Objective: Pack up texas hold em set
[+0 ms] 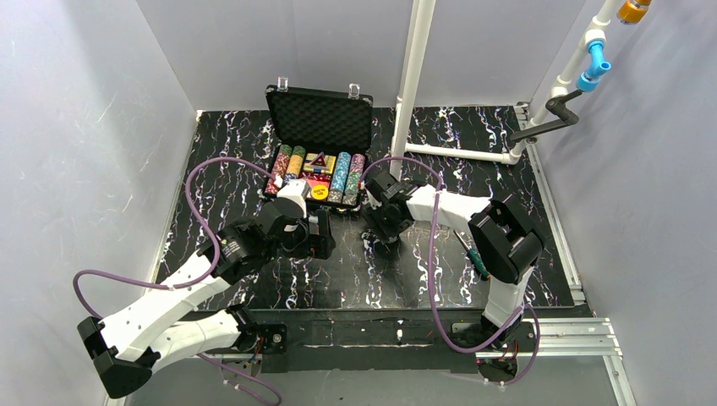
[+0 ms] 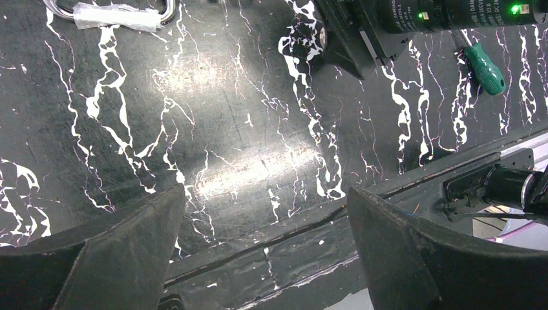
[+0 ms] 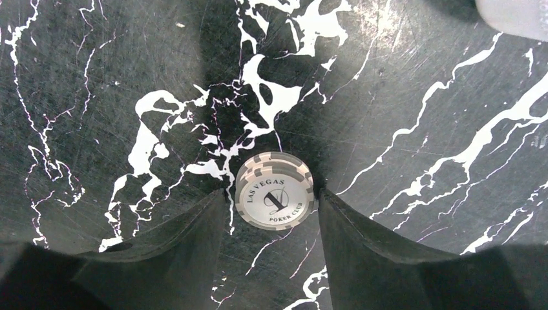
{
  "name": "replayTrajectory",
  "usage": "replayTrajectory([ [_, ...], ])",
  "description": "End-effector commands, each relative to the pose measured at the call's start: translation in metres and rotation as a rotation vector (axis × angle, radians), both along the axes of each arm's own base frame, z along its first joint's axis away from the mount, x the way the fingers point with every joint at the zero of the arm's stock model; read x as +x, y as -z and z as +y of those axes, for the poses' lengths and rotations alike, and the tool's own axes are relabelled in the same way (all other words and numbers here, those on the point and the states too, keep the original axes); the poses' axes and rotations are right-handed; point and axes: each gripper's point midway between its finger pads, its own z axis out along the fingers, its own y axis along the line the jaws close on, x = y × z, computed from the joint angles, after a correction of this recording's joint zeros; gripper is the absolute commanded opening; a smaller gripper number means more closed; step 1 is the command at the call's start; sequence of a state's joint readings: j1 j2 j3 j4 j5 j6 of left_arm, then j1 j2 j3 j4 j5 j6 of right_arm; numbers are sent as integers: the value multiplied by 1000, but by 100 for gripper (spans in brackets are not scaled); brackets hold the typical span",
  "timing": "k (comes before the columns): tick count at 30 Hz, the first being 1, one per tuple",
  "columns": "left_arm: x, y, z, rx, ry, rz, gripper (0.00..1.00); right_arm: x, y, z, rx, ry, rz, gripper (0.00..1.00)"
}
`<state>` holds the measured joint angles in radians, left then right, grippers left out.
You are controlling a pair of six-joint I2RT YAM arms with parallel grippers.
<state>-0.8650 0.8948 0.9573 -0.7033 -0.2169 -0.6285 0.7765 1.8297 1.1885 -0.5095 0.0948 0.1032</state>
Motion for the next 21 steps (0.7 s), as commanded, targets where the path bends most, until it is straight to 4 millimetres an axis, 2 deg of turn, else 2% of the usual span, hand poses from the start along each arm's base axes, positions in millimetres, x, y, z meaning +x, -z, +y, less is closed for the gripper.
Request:
replayTrajectory([
  [1, 1, -3, -1, -5, 7, -2, 96, -24, 18, -19, -118, 10, 104, 61],
  [8, 1, -4, 0, -7, 3, -9, 96, -17, 27, -13, -132, 1, 101, 59],
  [13, 0, -5, 2, -3, -1, -10, 96, -10, 26, -9, -136, -9, 90, 57],
  [15, 0, -5, 3, -5, -4, -11, 96, -9, 27, -9, -142, -7, 91, 50],
  [18, 0, -5, 3, -6, -3, -11, 96, -9, 27, -10, -146, -5, 90, 34],
  [21, 0, -5, 2, -7, -2, -6, 96, -6, 21, -8, -126, -3, 63, 21],
])
